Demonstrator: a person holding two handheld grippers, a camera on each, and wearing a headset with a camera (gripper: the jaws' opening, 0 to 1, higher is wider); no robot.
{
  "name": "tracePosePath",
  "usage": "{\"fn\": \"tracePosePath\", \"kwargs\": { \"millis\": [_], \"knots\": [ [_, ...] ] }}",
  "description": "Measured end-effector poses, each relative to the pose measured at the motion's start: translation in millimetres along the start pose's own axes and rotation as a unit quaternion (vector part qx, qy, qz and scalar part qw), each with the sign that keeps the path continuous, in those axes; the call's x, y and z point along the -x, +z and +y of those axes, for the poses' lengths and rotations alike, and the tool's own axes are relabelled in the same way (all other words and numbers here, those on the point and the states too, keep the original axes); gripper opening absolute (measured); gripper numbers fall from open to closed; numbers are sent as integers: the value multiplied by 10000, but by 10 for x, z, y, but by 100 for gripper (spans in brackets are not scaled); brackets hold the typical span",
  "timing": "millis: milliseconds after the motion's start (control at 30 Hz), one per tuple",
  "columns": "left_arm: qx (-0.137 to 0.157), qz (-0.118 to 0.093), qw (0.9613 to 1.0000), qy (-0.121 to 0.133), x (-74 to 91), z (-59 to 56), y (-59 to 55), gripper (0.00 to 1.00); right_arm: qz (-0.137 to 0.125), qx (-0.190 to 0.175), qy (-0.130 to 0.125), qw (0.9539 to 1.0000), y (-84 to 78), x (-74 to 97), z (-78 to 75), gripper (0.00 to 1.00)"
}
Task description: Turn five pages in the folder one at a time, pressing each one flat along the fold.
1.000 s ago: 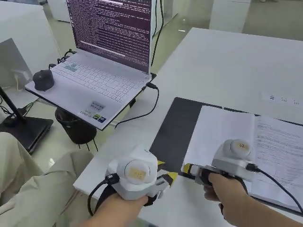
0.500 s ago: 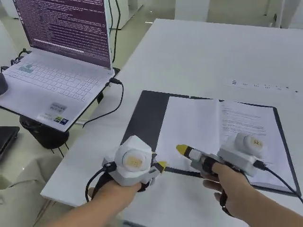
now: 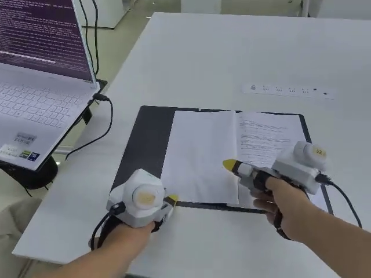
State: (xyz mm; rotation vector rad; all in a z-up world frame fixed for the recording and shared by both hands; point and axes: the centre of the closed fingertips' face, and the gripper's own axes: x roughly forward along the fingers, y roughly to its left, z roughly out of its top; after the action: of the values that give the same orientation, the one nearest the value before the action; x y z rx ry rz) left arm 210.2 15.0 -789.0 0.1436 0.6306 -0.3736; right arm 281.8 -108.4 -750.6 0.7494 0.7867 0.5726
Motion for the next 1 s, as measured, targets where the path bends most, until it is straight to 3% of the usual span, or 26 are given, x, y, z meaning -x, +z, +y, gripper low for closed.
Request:
{"fn": "tracePosePath", "kwargs": {
  "millis": [67, 133, 533, 600, 633, 733, 867, 1000],
  "knots": [
    [116, -138, 9998, 2, 10, 8, -1, 17, -9, -6, 18, 10000, 24, -17, 27, 9],
    [24, -217, 9998, -22, 16, -2, -4, 17, -19, -69, -4, 10000, 50, -41, 29, 9],
    [-7, -171, 9998, 40, -4, 8, -2, 17, 64, -289, -215, 9993, 191, -286, -176, 0],
    [-4, -176, 9998, 60, -5, 9, -4, 17, 15, -462, -202, 9987, 232, -322, -192, 0],
    [-5, -180, 9998, 64, -4, 9, -5, 17, 25, -719, -189, 9972, 248, -345, -199, 0],
    [5, -203, 9998, 75, -17, 21, -13, 17, -11, -686, -155, 9975, 318, -392, -207, 0],
    [40, -253, 9996, 87, -15, 19, -14, 17, -81, -1157, -63, 9932, 411, -460, -217, 0],
    [52, -256, 9996, 90, -24, 26, -19, 17, -93, -1312, 4, 9913, 500, -540, -214, 0]
  ]
}}
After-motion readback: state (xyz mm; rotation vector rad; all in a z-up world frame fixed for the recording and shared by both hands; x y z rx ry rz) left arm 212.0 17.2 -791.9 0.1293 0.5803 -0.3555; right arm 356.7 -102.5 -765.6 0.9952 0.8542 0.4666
